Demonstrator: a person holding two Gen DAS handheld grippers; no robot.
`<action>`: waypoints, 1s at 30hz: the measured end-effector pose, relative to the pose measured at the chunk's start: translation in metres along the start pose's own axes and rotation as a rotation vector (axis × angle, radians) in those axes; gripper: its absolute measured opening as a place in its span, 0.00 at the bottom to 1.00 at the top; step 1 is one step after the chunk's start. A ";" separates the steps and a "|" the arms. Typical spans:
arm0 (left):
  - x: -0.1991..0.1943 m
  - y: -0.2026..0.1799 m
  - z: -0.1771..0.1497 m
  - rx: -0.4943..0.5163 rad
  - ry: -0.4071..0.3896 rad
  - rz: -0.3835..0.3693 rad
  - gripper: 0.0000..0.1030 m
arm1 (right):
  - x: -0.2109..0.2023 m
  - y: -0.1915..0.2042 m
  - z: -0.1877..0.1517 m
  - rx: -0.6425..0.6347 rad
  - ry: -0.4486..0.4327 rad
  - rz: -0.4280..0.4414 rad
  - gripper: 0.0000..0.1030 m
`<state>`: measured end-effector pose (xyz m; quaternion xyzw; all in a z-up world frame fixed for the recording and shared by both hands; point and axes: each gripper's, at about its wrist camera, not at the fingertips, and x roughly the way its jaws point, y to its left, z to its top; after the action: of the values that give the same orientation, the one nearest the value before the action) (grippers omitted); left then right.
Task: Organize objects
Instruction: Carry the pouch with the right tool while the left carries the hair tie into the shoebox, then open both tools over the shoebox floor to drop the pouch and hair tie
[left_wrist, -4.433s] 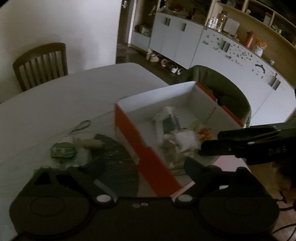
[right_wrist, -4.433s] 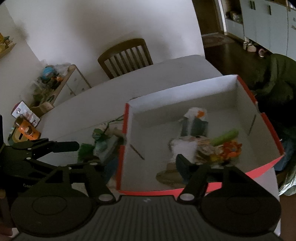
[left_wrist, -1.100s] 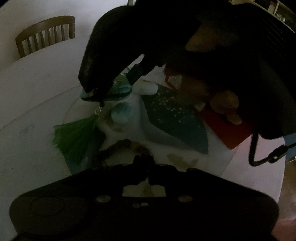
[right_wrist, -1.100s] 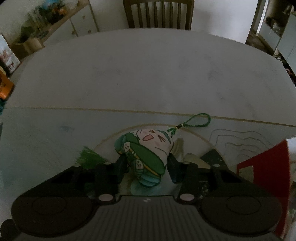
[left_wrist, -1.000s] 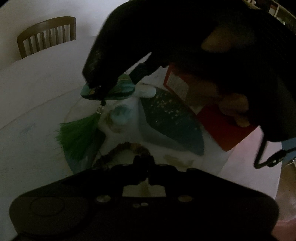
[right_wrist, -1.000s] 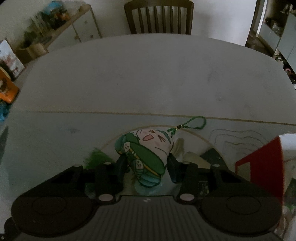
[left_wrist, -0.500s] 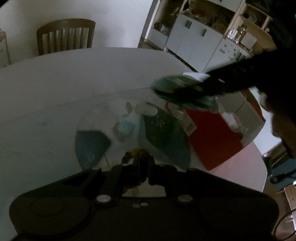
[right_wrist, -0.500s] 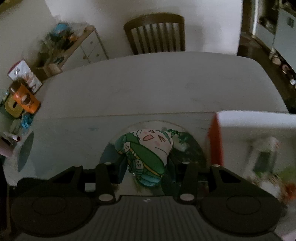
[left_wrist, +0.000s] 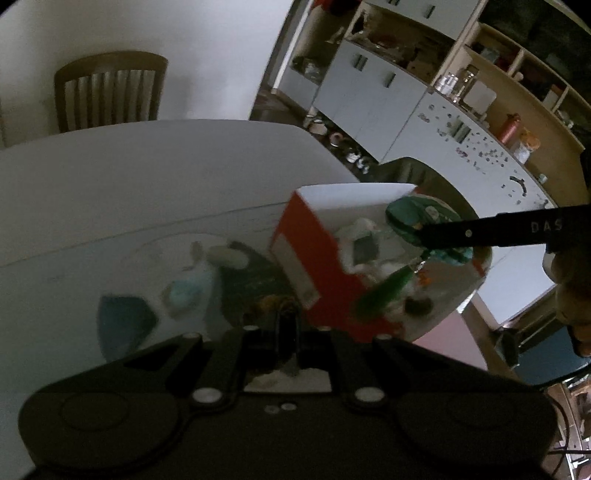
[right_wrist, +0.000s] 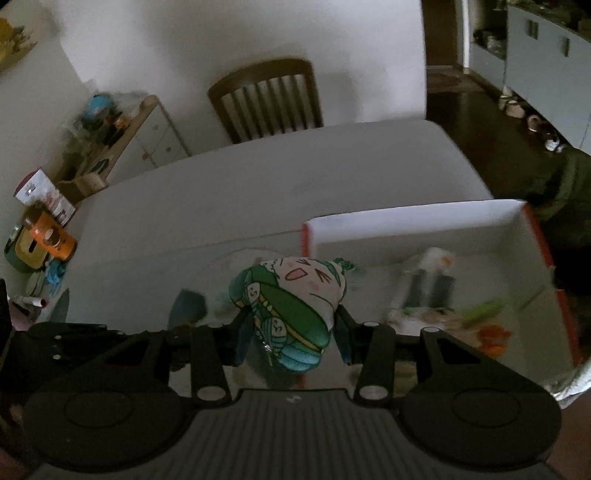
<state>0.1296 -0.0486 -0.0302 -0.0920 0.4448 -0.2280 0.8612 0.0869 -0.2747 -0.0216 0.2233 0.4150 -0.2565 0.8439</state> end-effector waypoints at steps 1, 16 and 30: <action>0.003 -0.005 0.001 0.004 0.004 -0.001 0.05 | -0.004 -0.007 0.000 0.006 -0.005 -0.007 0.43; 0.049 -0.089 0.024 0.077 0.049 -0.042 0.05 | -0.028 -0.113 0.000 0.085 -0.059 -0.065 0.43; 0.102 -0.152 0.028 0.163 0.118 -0.046 0.05 | -0.001 -0.182 -0.017 0.106 -0.009 -0.077 0.44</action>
<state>0.1560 -0.2318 -0.0334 -0.0186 0.4724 -0.2881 0.8327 -0.0365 -0.4046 -0.0602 0.2505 0.4054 -0.3116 0.8221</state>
